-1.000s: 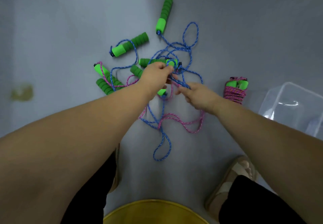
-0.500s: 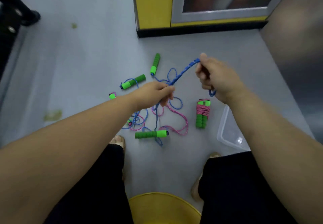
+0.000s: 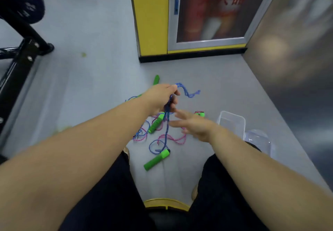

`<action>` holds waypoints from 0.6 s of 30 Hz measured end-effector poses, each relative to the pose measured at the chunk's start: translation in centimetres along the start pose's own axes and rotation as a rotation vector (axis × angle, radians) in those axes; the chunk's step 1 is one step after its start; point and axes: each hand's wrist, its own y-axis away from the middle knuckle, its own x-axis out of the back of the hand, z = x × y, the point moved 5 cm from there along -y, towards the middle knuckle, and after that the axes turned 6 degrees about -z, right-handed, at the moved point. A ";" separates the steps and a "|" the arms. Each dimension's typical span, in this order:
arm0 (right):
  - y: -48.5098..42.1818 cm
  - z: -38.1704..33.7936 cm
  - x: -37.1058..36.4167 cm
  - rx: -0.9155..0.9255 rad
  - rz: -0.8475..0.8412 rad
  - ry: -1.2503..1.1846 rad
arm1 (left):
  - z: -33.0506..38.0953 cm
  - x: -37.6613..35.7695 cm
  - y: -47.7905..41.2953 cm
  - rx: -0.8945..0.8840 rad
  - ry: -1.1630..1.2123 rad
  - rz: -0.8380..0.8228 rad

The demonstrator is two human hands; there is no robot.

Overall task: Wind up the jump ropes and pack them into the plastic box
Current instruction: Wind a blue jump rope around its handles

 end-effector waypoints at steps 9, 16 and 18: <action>1.0 -1.1 2.3 -0.034 0.303 0.426 | 2.1 3.9 2.2 0.012 0.508 0.275; 2.9 -9.7 4.0 0.120 0.395 -0.306 | -3.3 1.6 4.7 0.013 0.061 -0.060; 2.9 -11.3 3.1 0.127 0.346 -0.412 | -2.9 -1.5 4.4 -0.088 -0.143 -0.208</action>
